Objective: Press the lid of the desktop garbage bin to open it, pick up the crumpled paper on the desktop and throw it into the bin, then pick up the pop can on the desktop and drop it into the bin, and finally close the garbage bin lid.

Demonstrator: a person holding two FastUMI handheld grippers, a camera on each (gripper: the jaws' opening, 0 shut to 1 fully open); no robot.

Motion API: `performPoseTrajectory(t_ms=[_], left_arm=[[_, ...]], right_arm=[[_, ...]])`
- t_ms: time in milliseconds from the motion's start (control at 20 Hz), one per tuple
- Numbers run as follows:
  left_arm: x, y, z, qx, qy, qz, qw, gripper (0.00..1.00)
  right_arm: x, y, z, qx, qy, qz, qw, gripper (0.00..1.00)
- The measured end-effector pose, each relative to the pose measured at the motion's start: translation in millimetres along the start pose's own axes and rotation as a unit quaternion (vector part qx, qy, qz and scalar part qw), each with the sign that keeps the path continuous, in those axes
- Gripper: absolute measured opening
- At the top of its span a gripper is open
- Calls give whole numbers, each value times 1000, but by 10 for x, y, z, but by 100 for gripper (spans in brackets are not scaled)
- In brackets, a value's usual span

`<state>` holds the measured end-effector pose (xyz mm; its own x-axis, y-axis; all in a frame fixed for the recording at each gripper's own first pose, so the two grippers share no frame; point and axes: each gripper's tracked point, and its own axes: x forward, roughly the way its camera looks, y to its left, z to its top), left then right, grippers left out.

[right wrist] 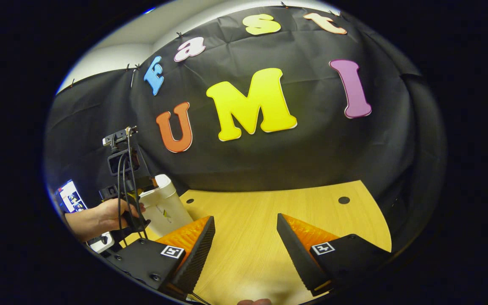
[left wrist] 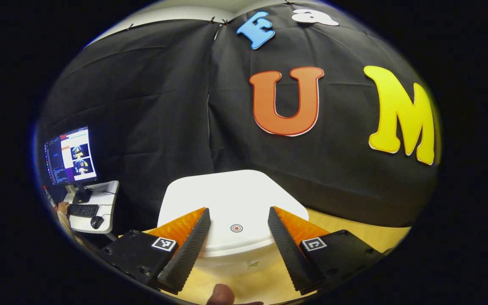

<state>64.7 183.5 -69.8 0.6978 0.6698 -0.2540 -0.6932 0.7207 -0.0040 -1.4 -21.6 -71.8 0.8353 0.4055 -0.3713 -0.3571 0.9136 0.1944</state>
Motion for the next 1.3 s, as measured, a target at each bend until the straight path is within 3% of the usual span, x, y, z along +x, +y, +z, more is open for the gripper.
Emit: performPoseTrajectory(t_ms=[250, 400, 600, 800, 1050, 1250, 1300], left_arm=[[-194, -436, 334, 6, -49, -137, 989, 93], [-519, -721, 556, 36, -90, -234, 967, 94], [-965, -841, 756, 40, -121, -320, 939, 98], [-1202, -935, 768, 40, -113, -359, 926, 98], [-1419, -912, 644, 20, -91, -373, 923, 98], [-1537, -836, 717, 35, -120, -374, 919, 98], [-1567, -833, 750, 40, -129, -377, 916, 98]], right_arm=[[-2, 89, 450, -55, -89, -54, 993, 93], [-72, 105, 701, -70, -135, -95, 984, 93], [-164, 254, 881, -80, -169, -115, 976, 93], [-175, 323, 899, -77, -177, -130, 973, 94], [-169, 441, 870, -81, -180, -137, 971, 93], [-84, 583, 792, -88, -172, -129, 972, 99], [-74, 620, 791, -90, -171, -127, 973, 89]])
